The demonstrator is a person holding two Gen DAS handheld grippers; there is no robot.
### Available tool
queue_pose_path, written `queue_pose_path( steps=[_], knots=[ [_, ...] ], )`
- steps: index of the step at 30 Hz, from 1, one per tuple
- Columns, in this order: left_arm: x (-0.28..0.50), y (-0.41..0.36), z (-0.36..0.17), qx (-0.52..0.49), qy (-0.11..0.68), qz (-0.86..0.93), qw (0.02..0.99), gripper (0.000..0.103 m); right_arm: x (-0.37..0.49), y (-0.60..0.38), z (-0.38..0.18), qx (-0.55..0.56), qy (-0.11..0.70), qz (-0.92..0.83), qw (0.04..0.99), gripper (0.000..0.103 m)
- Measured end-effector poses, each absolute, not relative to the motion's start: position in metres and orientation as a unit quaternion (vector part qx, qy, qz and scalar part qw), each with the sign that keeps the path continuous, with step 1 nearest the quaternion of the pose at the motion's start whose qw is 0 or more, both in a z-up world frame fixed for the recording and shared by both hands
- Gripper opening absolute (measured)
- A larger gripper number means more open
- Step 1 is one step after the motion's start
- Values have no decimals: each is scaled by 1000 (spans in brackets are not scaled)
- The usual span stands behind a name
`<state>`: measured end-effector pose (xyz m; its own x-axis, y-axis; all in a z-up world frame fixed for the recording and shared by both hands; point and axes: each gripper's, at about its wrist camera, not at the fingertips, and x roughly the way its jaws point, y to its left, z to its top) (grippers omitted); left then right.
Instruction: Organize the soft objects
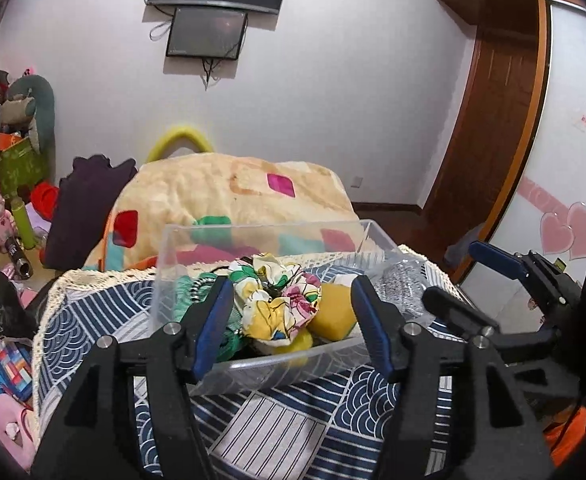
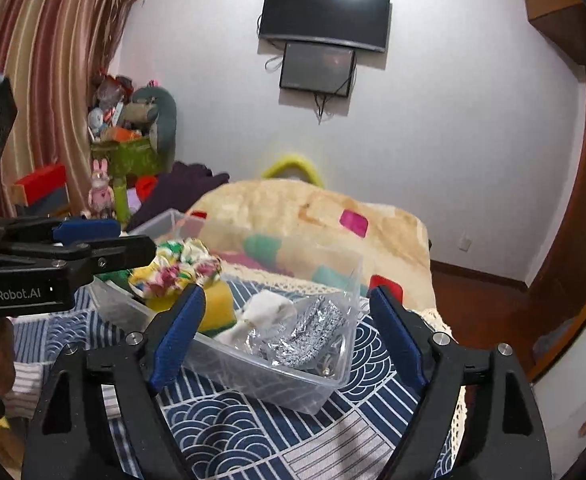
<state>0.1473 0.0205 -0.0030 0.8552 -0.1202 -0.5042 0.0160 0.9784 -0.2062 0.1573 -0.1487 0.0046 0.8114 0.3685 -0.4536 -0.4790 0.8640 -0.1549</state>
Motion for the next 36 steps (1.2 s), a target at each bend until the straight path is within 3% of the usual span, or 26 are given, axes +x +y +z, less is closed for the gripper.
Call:
queue_pose_path(
  steps=[6, 14, 19, 36],
  knots=[
    [114, 19, 12, -84, 241, -38, 966, 61, 138, -160, 23, -102, 189, 233, 949, 82],
    [61, 12, 32, -68, 191, -47, 978, 72, 108, -170, 41, -64, 159, 253, 952, 83],
    [29, 1, 38, -56, 169, -54, 983, 80, 96, -171, 41, -50, 148, 254, 954, 94],
    [-2, -3, 25, -56, 140, -15, 988, 92, 65, -181, 24, -27, 135, 252, 958, 100]
  ],
)
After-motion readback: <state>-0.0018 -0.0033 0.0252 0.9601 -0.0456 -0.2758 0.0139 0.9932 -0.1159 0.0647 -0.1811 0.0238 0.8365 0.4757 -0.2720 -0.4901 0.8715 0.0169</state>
